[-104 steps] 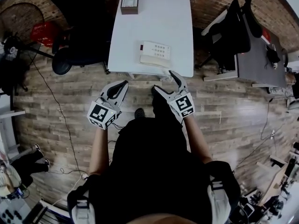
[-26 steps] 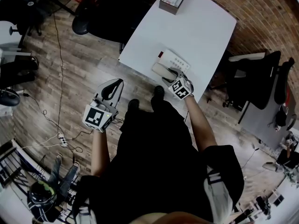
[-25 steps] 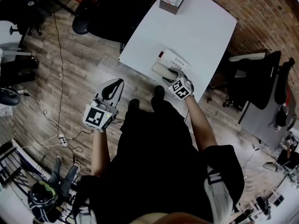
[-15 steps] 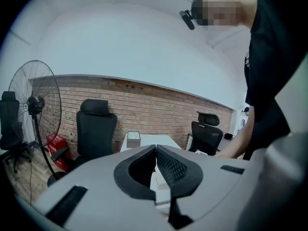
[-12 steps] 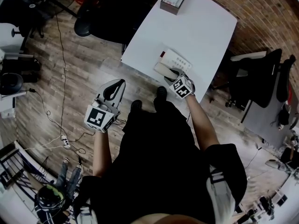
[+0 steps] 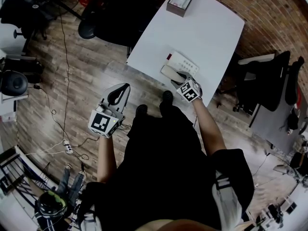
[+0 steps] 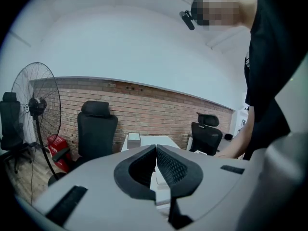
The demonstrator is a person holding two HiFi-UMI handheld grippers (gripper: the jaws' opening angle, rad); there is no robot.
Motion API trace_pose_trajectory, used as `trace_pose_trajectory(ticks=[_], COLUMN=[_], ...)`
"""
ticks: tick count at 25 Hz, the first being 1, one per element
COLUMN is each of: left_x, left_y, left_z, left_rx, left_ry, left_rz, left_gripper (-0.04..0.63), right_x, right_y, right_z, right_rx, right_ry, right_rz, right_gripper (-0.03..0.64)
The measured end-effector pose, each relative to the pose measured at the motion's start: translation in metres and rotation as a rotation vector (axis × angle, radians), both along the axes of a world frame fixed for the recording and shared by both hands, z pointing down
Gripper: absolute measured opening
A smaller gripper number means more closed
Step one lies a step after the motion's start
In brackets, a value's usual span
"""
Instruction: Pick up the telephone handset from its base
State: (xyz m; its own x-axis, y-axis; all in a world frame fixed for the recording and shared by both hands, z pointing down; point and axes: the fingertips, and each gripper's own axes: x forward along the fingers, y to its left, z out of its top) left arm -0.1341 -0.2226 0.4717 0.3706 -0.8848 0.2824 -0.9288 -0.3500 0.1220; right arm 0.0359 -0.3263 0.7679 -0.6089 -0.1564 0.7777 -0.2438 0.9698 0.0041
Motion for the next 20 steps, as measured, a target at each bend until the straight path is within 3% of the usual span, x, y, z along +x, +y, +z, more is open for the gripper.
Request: trace_pose_trajectory(ticks=[13,20], left_x=[-0.004,0.001], left_y=[0.003,0.001], left_z=[-0.009,-0.011], left_rx=[0.033,0.049], left_ry=[0.028,0.041], left_rz=[0.016,0.074], left_gripper=[0.020,0.020], right_x=[0.002,0.003], right_y=[0.005,0.004], right_z=[-0.019,-0.044], right_rx=[0.027,0.066], right_ry=[-0.021,-0.028], right_rz=[0.040,0.078], right_gripper=[0.212,0.212])
